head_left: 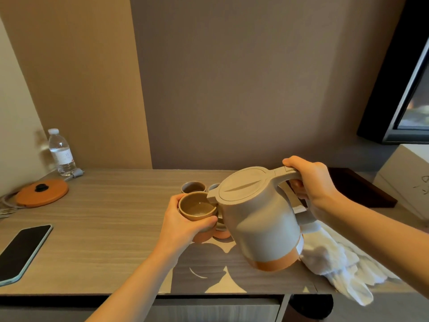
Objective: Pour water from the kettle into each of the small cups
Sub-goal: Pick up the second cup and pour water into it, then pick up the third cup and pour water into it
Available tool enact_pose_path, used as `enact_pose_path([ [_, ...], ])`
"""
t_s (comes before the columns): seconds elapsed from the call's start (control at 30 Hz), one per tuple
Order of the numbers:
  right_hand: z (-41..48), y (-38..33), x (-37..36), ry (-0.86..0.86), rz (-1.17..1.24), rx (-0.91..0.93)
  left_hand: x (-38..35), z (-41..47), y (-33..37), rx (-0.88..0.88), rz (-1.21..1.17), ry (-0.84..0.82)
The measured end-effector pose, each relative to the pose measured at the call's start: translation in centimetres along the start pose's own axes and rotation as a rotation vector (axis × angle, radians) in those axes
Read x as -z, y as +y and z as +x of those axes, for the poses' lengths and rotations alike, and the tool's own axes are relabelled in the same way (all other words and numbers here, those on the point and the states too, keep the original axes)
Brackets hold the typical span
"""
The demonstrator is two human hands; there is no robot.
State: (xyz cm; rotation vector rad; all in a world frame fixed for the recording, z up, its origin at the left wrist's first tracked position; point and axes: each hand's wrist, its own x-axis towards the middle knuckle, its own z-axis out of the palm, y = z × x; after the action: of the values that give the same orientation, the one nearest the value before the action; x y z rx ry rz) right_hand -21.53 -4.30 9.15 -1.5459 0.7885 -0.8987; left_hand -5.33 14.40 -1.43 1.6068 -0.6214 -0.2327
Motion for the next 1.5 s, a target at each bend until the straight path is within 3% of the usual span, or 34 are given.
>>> enact_pose_path([
  [0.23, -0.1, 0.7, 0.8, 0.081, 0.098, -0.039, -0.1, 1.3, 0.1, -0.023, 0.083, 0.033],
  [0.93, 2.5, 3.3, 2.8, 0.163, 0.145, -0.057, -1.4, 4.7, -6.8, 0.162, 0.254, 0.147],
  [1.5, 3.2, 4.3, 2.8, 0.196, 0.089, -0.091, -2.3, 5.2, -8.6, 0.133, 0.276, 0.196],
])
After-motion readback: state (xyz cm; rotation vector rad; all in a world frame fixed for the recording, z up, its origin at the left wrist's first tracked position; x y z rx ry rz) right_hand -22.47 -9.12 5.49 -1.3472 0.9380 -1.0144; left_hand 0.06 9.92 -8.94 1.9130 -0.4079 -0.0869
